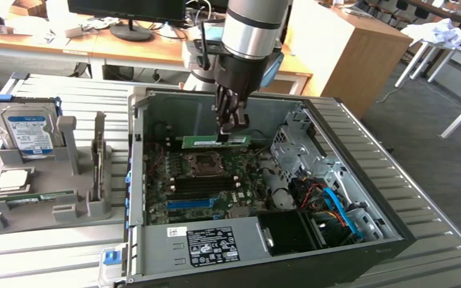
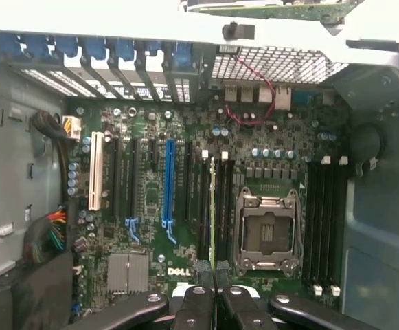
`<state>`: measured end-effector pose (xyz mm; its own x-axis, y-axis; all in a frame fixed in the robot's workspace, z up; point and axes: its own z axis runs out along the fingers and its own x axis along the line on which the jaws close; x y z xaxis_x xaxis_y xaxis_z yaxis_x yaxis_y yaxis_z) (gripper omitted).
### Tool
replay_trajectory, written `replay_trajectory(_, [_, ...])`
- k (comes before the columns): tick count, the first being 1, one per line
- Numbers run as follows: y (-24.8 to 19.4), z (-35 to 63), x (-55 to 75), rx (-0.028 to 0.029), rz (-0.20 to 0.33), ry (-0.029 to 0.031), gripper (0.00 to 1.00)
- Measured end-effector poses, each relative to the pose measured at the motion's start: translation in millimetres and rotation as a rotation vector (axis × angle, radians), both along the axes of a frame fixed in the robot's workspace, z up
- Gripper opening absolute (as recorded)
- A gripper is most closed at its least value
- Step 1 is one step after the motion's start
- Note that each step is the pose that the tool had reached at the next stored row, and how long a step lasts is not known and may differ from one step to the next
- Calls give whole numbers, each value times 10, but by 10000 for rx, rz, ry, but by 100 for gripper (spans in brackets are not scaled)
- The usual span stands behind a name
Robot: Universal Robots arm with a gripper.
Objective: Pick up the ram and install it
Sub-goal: 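Insert the ram into the slot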
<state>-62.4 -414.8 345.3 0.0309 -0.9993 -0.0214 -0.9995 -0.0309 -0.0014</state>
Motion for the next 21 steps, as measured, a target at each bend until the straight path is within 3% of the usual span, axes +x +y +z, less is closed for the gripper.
replay_trajectory(6, [17,-33,123,0,-2,5,12])
replay_trajectory(21, [20,-268,140,-1,-30,8,12])
